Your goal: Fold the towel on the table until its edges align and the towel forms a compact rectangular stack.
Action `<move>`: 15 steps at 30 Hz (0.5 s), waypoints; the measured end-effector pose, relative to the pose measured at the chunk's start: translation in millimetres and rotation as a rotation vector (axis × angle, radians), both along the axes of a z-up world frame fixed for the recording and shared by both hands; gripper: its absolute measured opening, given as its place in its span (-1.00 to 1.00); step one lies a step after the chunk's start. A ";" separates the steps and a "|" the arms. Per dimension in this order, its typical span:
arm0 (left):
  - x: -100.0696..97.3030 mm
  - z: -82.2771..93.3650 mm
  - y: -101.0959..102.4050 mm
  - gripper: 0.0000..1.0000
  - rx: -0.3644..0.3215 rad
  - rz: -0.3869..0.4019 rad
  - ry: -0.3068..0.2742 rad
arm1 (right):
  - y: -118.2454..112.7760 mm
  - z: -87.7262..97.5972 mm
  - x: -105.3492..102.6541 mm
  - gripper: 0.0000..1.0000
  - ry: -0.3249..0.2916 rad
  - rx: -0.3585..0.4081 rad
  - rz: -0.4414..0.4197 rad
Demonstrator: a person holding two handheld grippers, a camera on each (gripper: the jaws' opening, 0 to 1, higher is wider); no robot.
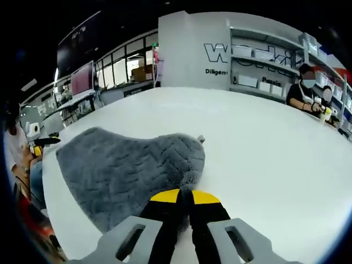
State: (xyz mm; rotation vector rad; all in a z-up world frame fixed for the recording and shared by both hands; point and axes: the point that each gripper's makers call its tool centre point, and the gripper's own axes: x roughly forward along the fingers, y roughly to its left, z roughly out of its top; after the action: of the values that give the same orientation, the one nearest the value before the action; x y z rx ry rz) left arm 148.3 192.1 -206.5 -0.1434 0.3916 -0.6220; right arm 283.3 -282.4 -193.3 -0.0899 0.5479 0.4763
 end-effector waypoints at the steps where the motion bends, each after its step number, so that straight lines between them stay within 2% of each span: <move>1: 0.0 -0.4 0.2 0.86 -0.001 0.000 0.000 | 1.2 4.0 -0.1 -0.96 -0.005 0.010 0.001; 10: -1.4 -2.3 3.4 0.86 -0.001 -0.001 0.001 | 17.8 37.2 -3.8 -0.97 -0.079 0.013 0.031; 15: -1.6 -1.6 3.1 0.86 -0.007 0.004 -0.001 | 35.9 64.5 -8.4 -0.97 -0.147 0.035 0.055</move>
State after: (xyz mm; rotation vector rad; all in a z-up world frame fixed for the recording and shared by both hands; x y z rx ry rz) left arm 146.7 195.1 -208.1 -0.1504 0.3883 -0.6200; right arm 274.9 -246.5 -128.8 -0.1061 0.3937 0.5286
